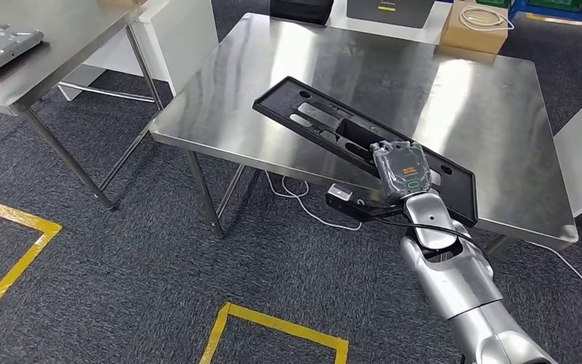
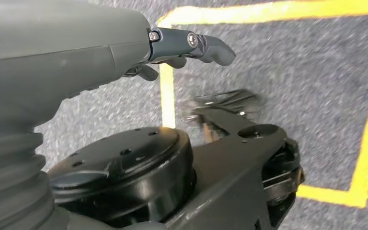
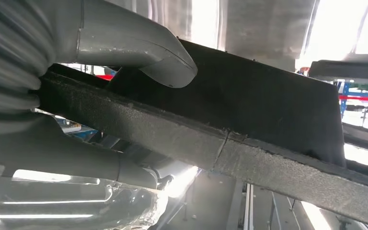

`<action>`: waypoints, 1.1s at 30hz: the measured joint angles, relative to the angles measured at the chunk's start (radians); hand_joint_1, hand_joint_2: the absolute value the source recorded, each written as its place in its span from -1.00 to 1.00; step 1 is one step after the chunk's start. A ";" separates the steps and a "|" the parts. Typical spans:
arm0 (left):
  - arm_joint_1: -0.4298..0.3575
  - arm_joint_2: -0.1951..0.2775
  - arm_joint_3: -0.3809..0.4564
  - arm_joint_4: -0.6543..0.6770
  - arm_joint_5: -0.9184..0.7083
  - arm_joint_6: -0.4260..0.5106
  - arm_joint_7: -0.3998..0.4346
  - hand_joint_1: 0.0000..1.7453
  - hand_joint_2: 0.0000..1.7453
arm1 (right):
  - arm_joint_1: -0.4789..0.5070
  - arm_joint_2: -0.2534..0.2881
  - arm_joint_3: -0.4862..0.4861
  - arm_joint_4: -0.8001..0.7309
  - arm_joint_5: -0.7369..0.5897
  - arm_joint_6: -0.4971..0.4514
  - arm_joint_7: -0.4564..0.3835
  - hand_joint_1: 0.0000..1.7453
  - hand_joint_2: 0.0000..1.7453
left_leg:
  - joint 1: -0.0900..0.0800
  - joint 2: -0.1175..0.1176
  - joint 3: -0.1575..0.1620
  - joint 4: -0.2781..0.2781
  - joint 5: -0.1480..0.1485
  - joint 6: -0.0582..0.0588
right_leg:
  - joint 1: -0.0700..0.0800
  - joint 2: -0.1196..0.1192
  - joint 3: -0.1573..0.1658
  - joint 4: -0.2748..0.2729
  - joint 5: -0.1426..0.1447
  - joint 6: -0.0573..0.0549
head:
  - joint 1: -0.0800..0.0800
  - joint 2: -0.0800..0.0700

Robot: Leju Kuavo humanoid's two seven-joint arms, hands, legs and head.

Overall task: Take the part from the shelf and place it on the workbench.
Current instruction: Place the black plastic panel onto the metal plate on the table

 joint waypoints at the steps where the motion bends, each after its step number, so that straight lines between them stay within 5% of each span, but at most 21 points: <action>1: 0.001 0.000 0.000 0.001 0.000 0.000 0.000 -1.00 1.00 | -0.004 0.001 0.001 0.002 -0.001 0.001 0.000 0.94 1.00 | 0.003 0.007 0.000 -0.050 0.067 0.000 | 0.002 0.001 0.008 0.004 -0.017 0.009 | -0.002 0.000; 3: 0.002 0.000 0.000 0.002 -0.001 0.001 0.002 -1.00 1.00 | -0.009 0.000 0.001 0.006 -0.002 0.001 -0.001 0.94 1.00 | 0.002 0.015 0.004 -0.096 0.145 0.011 | 0.009 0.000 0.021 0.011 -0.043 0.028 | -0.002 0.000; 5: 0.000 0.000 0.000 0.002 -0.003 0.001 0.003 -1.00 1.00 | -0.014 -0.001 0.001 0.008 -0.003 0.001 -0.001 0.94 1.00 | -0.002 0.013 0.021 -0.096 0.154 0.030 | 0.011 -0.001 0.019 0.038 -0.041 0.050 | 0.001 0.000; 7: -0.003 -0.001 0.000 0.002 -0.004 0.001 0.003 -1.00 1.00 | -0.018 -0.001 0.001 0.008 -0.004 0.000 -0.002 0.94 1.00 | -0.006 0.010 0.040 -0.101 0.144 0.048 | 0.008 -0.002 -0.038 0.137 -0.018 0.061 | 0.002 0.000; 8: -0.005 -0.001 0.000 0.002 -0.004 0.002 0.003 -1.00 1.00 | -0.018 -0.002 0.001 0.009 -0.004 -0.001 -0.002 0.94 1.00 | -0.006 0.007 0.050 -0.104 0.135 0.056 | 0.006 -0.002 -0.086 0.205 -0.018 0.060 | 0.003 0.000; 10: -0.006 -0.001 0.000 0.002 -0.004 0.002 0.004 -1.00 1.00 | -0.017 -0.006 0.001 0.012 -0.004 0.000 -0.003 0.94 1.00 | -0.008 -0.001 0.072 -0.104 0.113 0.064 | 0.006 -0.003 -0.182 0.310 -0.069 0.046 | 0.004 0.000; 12: -0.005 -0.001 0.000 0.002 -0.005 0.003 0.004 -1.00 1.00 | -0.018 -0.010 0.000 0.018 -0.007 0.000 -0.003 0.94 1.00 | -0.011 -0.011 0.100 -0.105 0.087 0.066 | 0.008 -0.003 -0.238 0.319 -0.133 0.037 | 0.005 0.000; 13: -0.004 -0.001 0.000 0.002 -0.005 0.003 0.004 -1.00 1.00 | -0.020 -0.011 0.000 0.021 -0.009 0.000 -0.003 0.94 1.00 | -0.013 -0.014 0.117 -0.105 0.074 0.065 | 0.008 -0.003 -0.246 0.285 -0.136 0.039 | 0.005 0.000; 14: -0.003 -0.001 0.000 0.002 -0.005 0.002 0.004 -1.00 1.00 | -0.024 -0.013 0.000 0.026 -0.013 0.000 -0.003 0.94 1.00 | -0.015 -0.017 0.134 -0.105 0.060 0.064 | 0.009 -0.003 -0.244 0.230 -0.108 0.047 | 0.006 0.000; 16: -0.002 -0.002 0.001 0.002 -0.005 0.002 0.003 -1.00 1.00 | -0.039 -0.015 -0.001 0.049 -0.025 -0.003 -0.006 0.94 1.00 | -0.020 -0.022 0.163 -0.105 0.034 0.060 | 0.011 -0.010 -0.234 0.107 0.008 0.064 | 0.007 0.000; 18: -0.003 -0.003 0.002 0.003 -0.005 0.002 0.002 -1.00 1.00 | -0.066 -0.017 -0.006 0.086 -0.041 -0.011 -0.012 0.94 1.00 | -0.024 -0.024 0.182 -0.105 0.012 0.050 | 0.018 -0.017 -0.217 0.044 0.095 0.054 | 0.011 0.000; 19: -0.003 -0.003 0.002 0.003 -0.005 0.003 0.001 -1.00 1.00 | -0.082 -0.016 -0.011 0.107 -0.049 -0.016 -0.015 0.94 1.00 | -0.027 -0.024 0.187 -0.100 0.009 0.044 | 0.018 -0.018 -0.207 0.039 0.109 0.041 | 0.012 0.000; 21: -0.005 -0.005 0.004 0.003 -0.006 0.003 -0.001 -1.00 1.00 | -0.118 -0.015 -0.021 0.149 -0.059 -0.027 -0.021 0.94 1.00 | -0.026 -0.020 0.161 -0.038 0.031 0.037 | 0.012 -0.015 -0.184 0.031 0.121 0.017 | 0.013 0.000; 23: -0.007 -0.007 0.006 0.003 -0.007 0.003 -0.002 -1.00 1.00 | -0.150 -0.010 -0.029 0.189 -0.063 -0.038 -0.023 0.94 1.00 | -0.022 -0.014 0.082 0.085 0.054 0.031 | 0.010 -0.012 -0.160 0.027 0.109 -0.005 | 0.012 0.000; 24: -0.006 -0.007 0.008 0.003 -0.007 0.003 -0.003 -1.00 1.00 | -0.161 -0.007 -0.031 0.207 -0.062 -0.041 -0.021 0.94 1.00 | -0.022 -0.013 0.037 0.145 0.039 0.028 | 0.012 -0.011 -0.149 0.026 0.099 -0.014 | 0.012 0.000; 26: -0.004 -0.007 0.011 0.003 -0.009 0.003 -0.002 -1.00 1.00 | -0.171 0.003 -0.038 0.244 -0.054 -0.043 -0.011 0.94 1.00 | -0.021 -0.011 -0.035 0.206 -0.043 0.021 | 0.014 -0.007 -0.125 0.026 0.077 -0.024 | 0.011 0.000; 28: -0.004 -0.007 0.013 0.003 -0.013 0.003 -0.001 -1.00 1.00 | -0.175 0.010 -0.049 0.283 -0.041 -0.042 0.003 0.94 1.00 | -0.020 -0.010 -0.063 0.176 -0.093 0.018 | 0.015 -0.002 -0.096 0.026 0.052 -0.022 | 0.011 0.000; 29: -0.004 -0.006 0.013 0.003 -0.015 0.003 0.000 -1.00 1.00 | -0.178 0.013 -0.055 0.301 -0.035 -0.042 0.008 0.94 1.00 | -0.020 -0.009 -0.060 0.130 -0.076 0.020 | 0.016 -0.001 -0.080 0.026 0.040 -0.019 | 0.011 0.000; 33: -0.002 -0.003 0.016 0.003 -0.017 0.002 -0.025 -1.00 1.00 | -0.190 0.019 -0.080 0.366 -0.015 -0.042 0.019 0.94 1.00 | -0.031 -0.014 -0.014 -0.084 0.146 0.048 | 0.026 0.006 -0.045 0.031 -0.004 -0.002 | 0.013 0.000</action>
